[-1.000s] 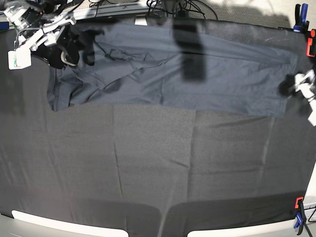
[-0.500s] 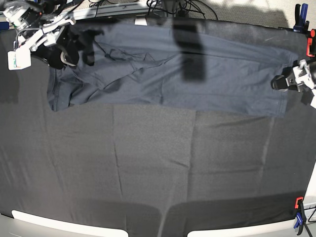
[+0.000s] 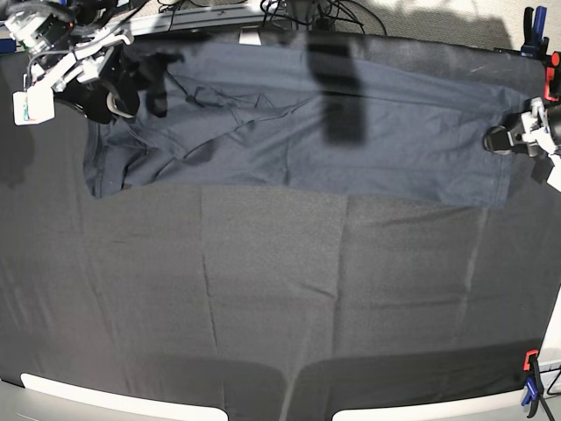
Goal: Layout the t-shirt on the table in an organized manner, then fold the t-shirt properly
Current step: 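Lift the strip end with the left gripper and fold it toward the right gripper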
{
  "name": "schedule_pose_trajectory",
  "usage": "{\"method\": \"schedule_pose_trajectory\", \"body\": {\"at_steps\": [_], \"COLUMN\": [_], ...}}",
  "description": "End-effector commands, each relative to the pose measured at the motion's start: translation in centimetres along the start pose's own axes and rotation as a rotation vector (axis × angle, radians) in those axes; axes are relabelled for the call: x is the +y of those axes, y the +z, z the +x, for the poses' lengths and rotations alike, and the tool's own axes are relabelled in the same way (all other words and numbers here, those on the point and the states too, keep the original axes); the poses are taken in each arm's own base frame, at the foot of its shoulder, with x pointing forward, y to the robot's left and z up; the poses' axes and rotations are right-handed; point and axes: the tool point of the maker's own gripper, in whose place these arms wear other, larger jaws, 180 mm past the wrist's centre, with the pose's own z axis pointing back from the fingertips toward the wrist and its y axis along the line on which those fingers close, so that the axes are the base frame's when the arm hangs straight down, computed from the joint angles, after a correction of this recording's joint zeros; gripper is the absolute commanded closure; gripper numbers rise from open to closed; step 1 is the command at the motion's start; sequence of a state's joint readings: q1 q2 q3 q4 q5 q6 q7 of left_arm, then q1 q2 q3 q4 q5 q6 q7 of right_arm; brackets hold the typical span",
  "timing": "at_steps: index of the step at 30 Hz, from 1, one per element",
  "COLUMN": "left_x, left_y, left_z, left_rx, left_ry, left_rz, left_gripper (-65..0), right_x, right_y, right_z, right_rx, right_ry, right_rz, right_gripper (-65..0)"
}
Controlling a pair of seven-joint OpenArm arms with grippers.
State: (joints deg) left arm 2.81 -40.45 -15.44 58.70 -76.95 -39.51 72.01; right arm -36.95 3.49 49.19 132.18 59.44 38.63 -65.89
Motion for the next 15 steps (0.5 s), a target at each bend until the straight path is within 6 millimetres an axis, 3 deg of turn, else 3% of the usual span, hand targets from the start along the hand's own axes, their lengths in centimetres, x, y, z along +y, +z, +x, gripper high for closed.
{"method": "schedule_pose_trajectory", "body": {"at_steps": [1,4,10,15], "left_x": [-0.2,-0.3,-0.5,-0.9], "left_y": [0.9,0.9,0.5,-1.8], "left_z": [1.7,2.0,2.5,0.7], "left_rx": [-0.039,-0.053,-0.095,-0.057], "left_ry": [-0.028,-0.029,-0.023,-0.013], "left_rz": [-0.003,-0.005,-0.015,-0.021], "left_gripper": [-16.6,-10.7,-10.3,-10.3], "right_x": [0.6,0.6,0.6,0.6], "right_y": [0.2,0.2,0.2,0.2], "right_z": [1.1,1.1,1.1,1.1], "right_rx": [-0.042,-0.042,-0.042,-0.041], "right_ry": [0.038,0.038,0.038,0.038], "right_rz": [0.020,0.020,0.020,0.020], "right_gripper": [-27.4,-27.4,-27.4,-27.4]}}
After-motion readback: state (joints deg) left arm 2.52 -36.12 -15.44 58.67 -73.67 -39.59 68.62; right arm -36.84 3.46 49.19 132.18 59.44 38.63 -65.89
